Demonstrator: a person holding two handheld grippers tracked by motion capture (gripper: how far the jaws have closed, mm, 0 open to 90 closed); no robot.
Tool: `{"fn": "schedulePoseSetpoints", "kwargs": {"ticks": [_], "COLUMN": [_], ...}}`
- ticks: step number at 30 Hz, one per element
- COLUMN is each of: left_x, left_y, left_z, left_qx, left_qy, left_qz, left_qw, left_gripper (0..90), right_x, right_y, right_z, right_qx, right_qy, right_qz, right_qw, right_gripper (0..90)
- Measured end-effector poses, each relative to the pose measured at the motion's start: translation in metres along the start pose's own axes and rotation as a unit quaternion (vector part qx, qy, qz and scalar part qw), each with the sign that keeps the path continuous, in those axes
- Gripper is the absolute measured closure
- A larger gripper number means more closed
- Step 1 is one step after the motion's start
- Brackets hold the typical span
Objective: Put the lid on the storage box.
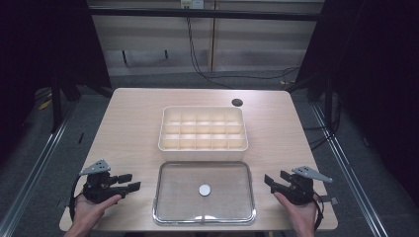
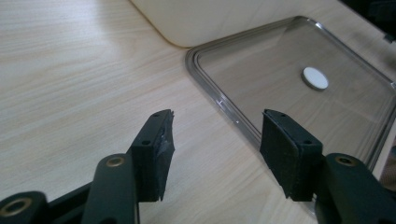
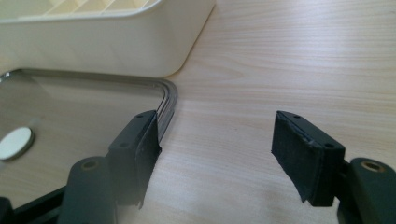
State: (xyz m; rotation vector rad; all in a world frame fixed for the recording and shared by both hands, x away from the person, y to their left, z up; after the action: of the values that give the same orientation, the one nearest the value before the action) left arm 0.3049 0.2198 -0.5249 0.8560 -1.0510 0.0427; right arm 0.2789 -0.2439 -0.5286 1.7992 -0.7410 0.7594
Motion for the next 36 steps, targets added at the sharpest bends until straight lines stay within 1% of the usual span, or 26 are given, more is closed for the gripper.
{"fn": "schedulePoseSetpoints", "kwargs": {"ticks": [1, 2, 3, 4, 6, 8, 10, 11, 12, 13, 14, 15, 17, 18, 20, 22, 24, 25, 27, 28, 29, 30, 33, 34, 35, 36], "left_x": [-0.002, -0.003, -0.004, -0.004, -0.004, -0.005, -0.005, -0.006, -0.006, -0.005, -0.005, -0.006, -0.008, -0.009, -0.008, -0.006, -0.001, 0.002, 0.01, 0.013, 0.016, 0.02, 0.03, 0.032, 0.034, 0.035], "left_y": [0.001, 0.001, 0.001, 0.001, 0.002, 0.003, 0.004, 0.003, 0.003, 0.003, 0.003, 0.002, -0.001, -0.002, -0.004, -0.006, -0.009, -0.011, -0.013, -0.014, -0.016, -0.018, -0.022, -0.023, -0.025, -0.027], "left_z": [-0.001, -0.001, 0.0, 0.0, -0.001, 0.0, 0.002, 0.003, 0.003, 0.003, 0.004, 0.005, 0.006, 0.007, 0.009, 0.011, 0.012, 0.013, 0.017, 0.019, 0.019, 0.019, 0.018, 0.017, 0.016, 0.014], "left_qx": [0.022, 0.026, 0.021, 0.019, 0.015, 0.009, -0.001, -0.003, -0.003, -0.003, -0.004, -0.005, 0.002, 0.003, -0.001, -0.002, -0.001, 0.002, -0.001, -0.004, -0.001, 0.001, -0.002, -0.006, -0.014, -0.01], "left_qy": [-0.023, -0.029, -0.023, -0.017, -0.019, -0.01, 0.0, -0.001, -0.005, -0.006, -0.006, -0.011, -0.018, -0.022, -0.017, -0.02, -0.025, -0.026, -0.039, -0.042, -0.051, -0.055, -0.053, -0.049, -0.039, -0.035], "left_qz": [-0.007, -0.01, -0.013, -0.011, -0.013, -0.009, -0.003, -0.007, -0.007, -0.007, -0.009, -0.014, -0.023, -0.028, -0.028, -0.031, -0.032, -0.032, -0.032, -0.031, -0.033, -0.033, -0.031, -0.028, -0.026, -0.027], "left_qw": [0.9995, 0.9992, 0.9994, 0.9996, 0.9996, 0.9999, 1.0, 1.0, 1.0, 1.0, 0.9999, 0.9998, 0.9996, 0.9994, 0.9995, 0.9993, 0.9992, 0.9991, 0.9987, 0.9986, 0.9981, 0.998, 0.9981, 0.9984, 0.9988, 0.999], "left_gripper": [42.9, 42.9, 42.5, 42.0, 40.3, 38.9, 38.9, 38.8, 38.8, 38.8, 38.8, 38.8, 38.6, 38.6, 38.6, 39.7, 44.3, 44.7, 45.8, 46.2, 46.3, 46.4, 46.2, 46.3, 47.0, 47.6], "right_x": [0.0, 0.0, 0.0, -0.002, -0.005, -0.005, -0.006, -0.006, -0.006, -0.006, -0.006, -0.006, -0.006, -0.006, -0.008, -0.008, -0.006, -0.005, -0.001, 0.002, 0.004, 0.007, 0.018, 0.02, 0.021, 0.023], "right_y": [0.001, 0.001, 0.001, 0.002, 0.003, 0.004, 0.006, 0.007, 0.007, 0.007, 0.007, 0.006, 0.006, 0.005, 0.003, -0.001, -0.003, -0.005, -0.009, -0.011, -0.012, -0.013, -0.016, -0.018, -0.019, -0.021], "right_z": [0.0, 0.001, 0.001, 0.0, -0.003, -0.005, -0.011, -0.013, -0.016, -0.018, -0.018, -0.021, -0.025, -0.027, -0.029, -0.03, -0.032, -0.033, -0.036, -0.039, -0.041, -0.044, -0.052, -0.054, -0.055, -0.055], "right_qx": [0.0, -0.001, -0.003, 0.005, 0.007, 0.009, 0.023, 0.026, 0.034, 0.032, 0.022, 0.028, 0.036, 0.045, 0.055, 0.062, 0.067, 0.067, 0.07, 0.072, 0.075, 0.077, 0.085, 0.085, 0.083, 0.076], "right_qy": [0.0, 0.0, -0.001, -0.003, -0.008, -0.002, -0.003, -0.002, -0.001, 0.003, 0.008, 0.008, 0.003, -0.001, -0.003, -0.002, 0.002, 0.005, 0.013, 0.016, 0.015, 0.017, 0.03, 0.034, 0.037, 0.039], "right_qz": [-0.001, -0.004, -0.006, -0.014, -0.033, -0.037, -0.041, -0.041, -0.044, -0.047, -0.051, -0.053, -0.056, -0.06, -0.067, -0.077, -0.08, -0.083, -0.086, -0.086, -0.086, -0.085, -0.082, -0.084, -0.087, -0.091], "right_qw": [1.0, 1.0, 1.0, 0.9999, 0.9994, 0.9993, 0.9989, 0.9988, 0.9984, 0.9984, 0.9984, 0.9982, 0.9978, 0.9972, 0.9962, 0.9951, 0.9945, 0.9943, 0.9938, 0.9935, 0.9934, 0.9933, 0.9925, 0.9922, 0.992, 0.9921], "right_gripper": [32.2, 32.2, 32.9, 35.2, 36.7, 36.5, 37.3, 37.4, 38.1, 40.0, 44.1, 45.3, 45.2, 45.3, 46.4, 46.9, 47.1, 47.1, 48.4, 48.5, 48.6, 49.0, 49.1, 49.1, 49.2, 49.3]}}
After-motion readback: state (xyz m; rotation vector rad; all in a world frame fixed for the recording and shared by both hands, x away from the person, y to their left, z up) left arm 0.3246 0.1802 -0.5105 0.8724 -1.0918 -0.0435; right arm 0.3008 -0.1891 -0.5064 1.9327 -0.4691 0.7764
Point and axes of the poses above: each handheld gripper's, and its own axes: y roughly backward along the jaws, x roughly out of its top, z roughly to its right, the point moved 9 cm from there along -y, roughly forward along the jaws, and after that the axes turned 6 degrees about -y, right-handed, at the moved point
